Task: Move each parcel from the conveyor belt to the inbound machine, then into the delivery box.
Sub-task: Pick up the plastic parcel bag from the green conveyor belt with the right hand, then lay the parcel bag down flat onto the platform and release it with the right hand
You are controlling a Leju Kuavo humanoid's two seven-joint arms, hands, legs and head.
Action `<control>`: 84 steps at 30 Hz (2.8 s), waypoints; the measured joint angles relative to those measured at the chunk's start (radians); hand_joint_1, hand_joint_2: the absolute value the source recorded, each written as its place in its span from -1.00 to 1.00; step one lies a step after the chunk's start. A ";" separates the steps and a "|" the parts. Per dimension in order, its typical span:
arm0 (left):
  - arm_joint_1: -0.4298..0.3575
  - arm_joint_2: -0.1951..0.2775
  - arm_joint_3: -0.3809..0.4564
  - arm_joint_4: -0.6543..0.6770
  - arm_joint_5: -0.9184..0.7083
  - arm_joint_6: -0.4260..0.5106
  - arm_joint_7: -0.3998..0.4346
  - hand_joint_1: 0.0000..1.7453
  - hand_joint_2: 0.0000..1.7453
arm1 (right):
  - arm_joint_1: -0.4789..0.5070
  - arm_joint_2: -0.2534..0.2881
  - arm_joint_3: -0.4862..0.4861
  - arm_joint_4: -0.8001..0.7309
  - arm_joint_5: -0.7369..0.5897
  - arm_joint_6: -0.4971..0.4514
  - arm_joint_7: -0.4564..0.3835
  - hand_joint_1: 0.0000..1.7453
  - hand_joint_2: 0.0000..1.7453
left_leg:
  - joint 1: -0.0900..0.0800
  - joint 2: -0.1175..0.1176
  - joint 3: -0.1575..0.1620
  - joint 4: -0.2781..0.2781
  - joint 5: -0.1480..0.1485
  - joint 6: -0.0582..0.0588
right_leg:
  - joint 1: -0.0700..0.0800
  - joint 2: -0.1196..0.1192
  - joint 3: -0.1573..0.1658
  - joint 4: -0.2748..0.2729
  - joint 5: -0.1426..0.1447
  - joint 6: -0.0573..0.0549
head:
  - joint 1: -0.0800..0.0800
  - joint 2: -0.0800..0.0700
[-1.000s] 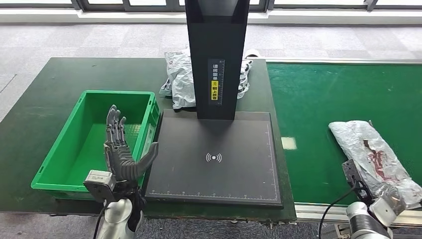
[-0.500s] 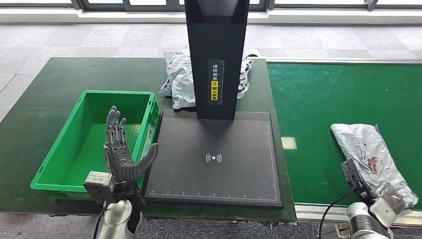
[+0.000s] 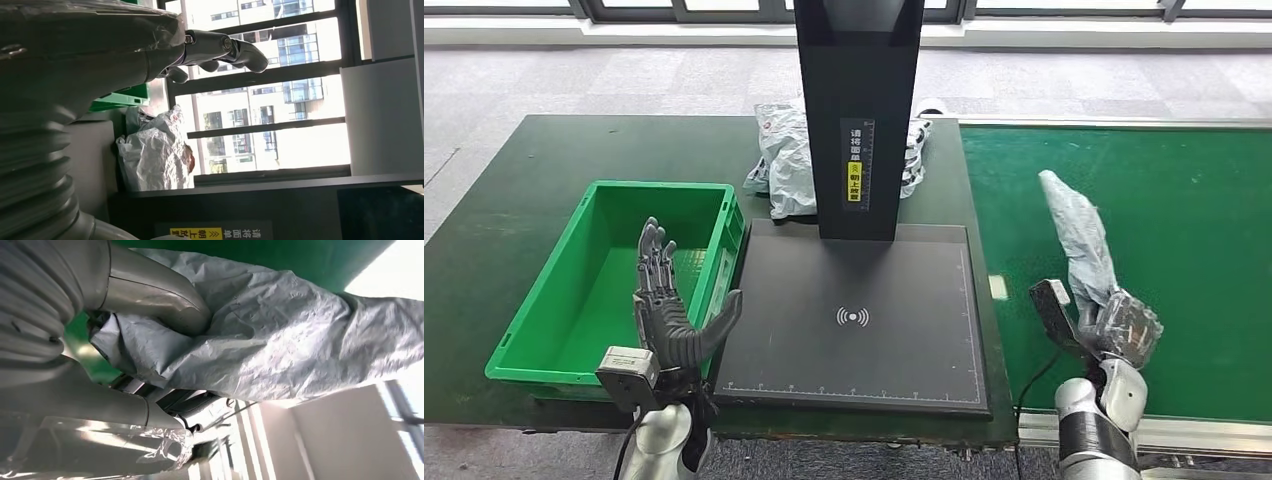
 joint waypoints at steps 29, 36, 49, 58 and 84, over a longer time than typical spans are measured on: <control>-0.028 0.001 -0.064 0.100 -0.010 -0.056 0.000 -1.00 1.00 | 0.142 0.200 0.732 -0.152 -0.646 0.514 -0.262 1.00 1.00 | 0.000 0.006 0.000 0.000 -0.001 -0.003 | 0.002 0.005 -0.004 0.000 0.000 -0.003 | 0.000 0.000; -0.030 0.001 -0.066 0.111 -0.016 -0.058 0.000 -1.00 1.00 | 0.144 0.200 0.812 -0.151 -0.674 0.587 -0.229 1.00 1.00 | 0.000 0.007 0.000 0.000 -0.001 -0.003 | 0.002 0.005 -0.004 0.000 0.001 -0.003 | 0.000 0.000; -0.034 0.001 -0.070 0.133 -0.034 -0.068 0.000 -1.00 1.00 | 0.126 0.200 0.968 -0.110 -0.763 0.516 -0.185 -1.00 -1.00 | 0.000 0.007 0.000 0.000 -0.001 -0.003 | 0.002 0.006 -0.004 0.000 0.001 -0.003 | 0.000 0.000; -0.034 0.001 -0.070 0.137 -0.035 -0.054 0.000 -1.00 1.00 | 0.152 0.195 0.966 -0.191 -0.703 0.300 -0.250 -1.00 -1.00 | 0.000 0.007 0.000 0.000 -0.002 -0.003 | 0.002 0.007 -0.005 0.000 0.001 -0.004 | 0.000 0.000; -0.101 -0.001 -0.139 0.215 -0.282 0.138 0.019 -1.00 1.00 | 0.364 0.155 0.894 -0.870 -0.531 -0.029 -0.304 -1.00 -1.00 | 0.000 0.009 0.000 0.001 -0.002 -0.004 | 0.002 0.008 -0.006 -0.001 0.001 -0.004 | 0.000 0.000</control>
